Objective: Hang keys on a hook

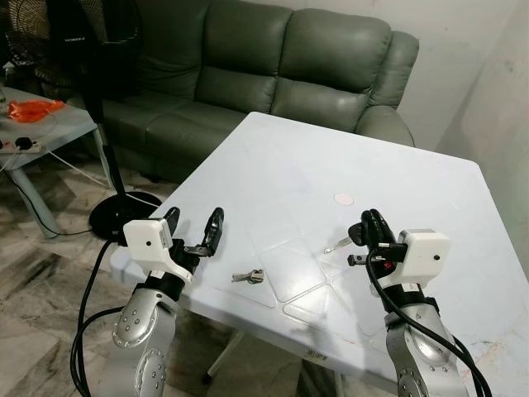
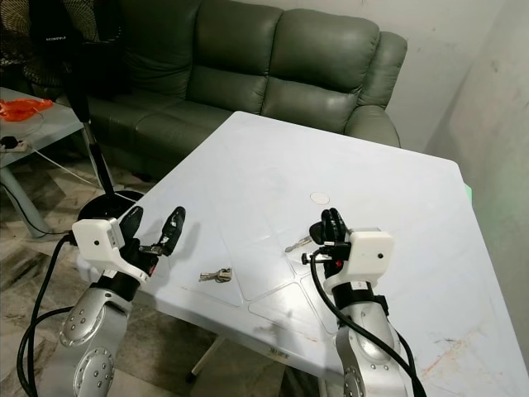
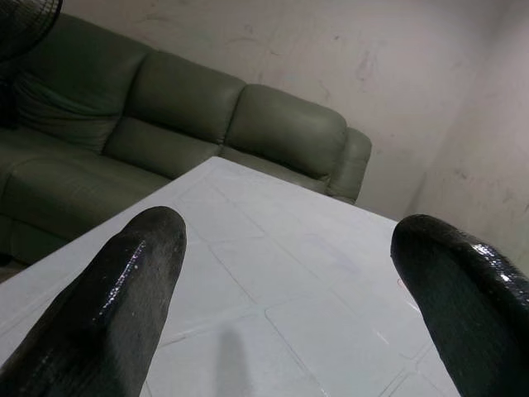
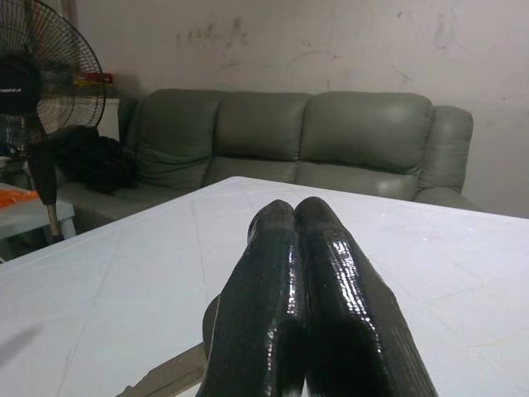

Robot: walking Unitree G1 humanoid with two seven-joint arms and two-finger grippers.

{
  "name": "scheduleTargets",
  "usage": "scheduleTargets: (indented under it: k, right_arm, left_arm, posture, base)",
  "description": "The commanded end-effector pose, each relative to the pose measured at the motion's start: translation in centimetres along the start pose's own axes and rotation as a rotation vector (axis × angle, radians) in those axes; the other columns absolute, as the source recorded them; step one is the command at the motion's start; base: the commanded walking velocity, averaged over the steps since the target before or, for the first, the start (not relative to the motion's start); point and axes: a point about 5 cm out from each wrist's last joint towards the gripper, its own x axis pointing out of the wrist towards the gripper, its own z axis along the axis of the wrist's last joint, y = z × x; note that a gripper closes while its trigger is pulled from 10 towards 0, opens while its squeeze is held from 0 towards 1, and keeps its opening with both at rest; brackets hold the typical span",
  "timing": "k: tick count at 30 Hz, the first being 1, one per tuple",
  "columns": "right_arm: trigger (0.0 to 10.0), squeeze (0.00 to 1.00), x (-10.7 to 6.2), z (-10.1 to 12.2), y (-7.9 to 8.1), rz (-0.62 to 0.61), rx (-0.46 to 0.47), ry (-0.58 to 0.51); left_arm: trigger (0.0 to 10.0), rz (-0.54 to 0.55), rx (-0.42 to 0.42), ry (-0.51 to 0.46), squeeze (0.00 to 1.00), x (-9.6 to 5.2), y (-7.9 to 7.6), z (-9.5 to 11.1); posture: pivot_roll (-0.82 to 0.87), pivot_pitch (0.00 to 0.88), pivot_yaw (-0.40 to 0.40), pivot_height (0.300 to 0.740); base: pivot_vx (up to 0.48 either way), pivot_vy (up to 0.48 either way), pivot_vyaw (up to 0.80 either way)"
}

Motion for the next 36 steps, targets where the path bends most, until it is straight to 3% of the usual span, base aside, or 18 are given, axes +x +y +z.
scheduleTargets:
  k: [1, 36]
  right_arm:
    - [10.0, 0.00, 0.15, -0.10, 0.04, 0.007, -0.006, 0.006]
    - [10.0, 0.00, 0.18, -0.16, 0.29, 0.016, 0.003, 0.007]
  left_arm:
    - [10.0, -0.010, -0.005, -0.010, 0.00, 0.39, -0.24, 0.14]
    - [10.0, -0.016, -0.019, -0.006, 0.00, 0.69, -0.59, -0.15]
  posture:
    - [0.02, 0.000, -0.075, 0.740]
    - [0.02, 0.000, -0.080, 0.740]
  base:
    - [0.000, 0.307, 0.00]
    - [0.000, 0.363, 0.00]
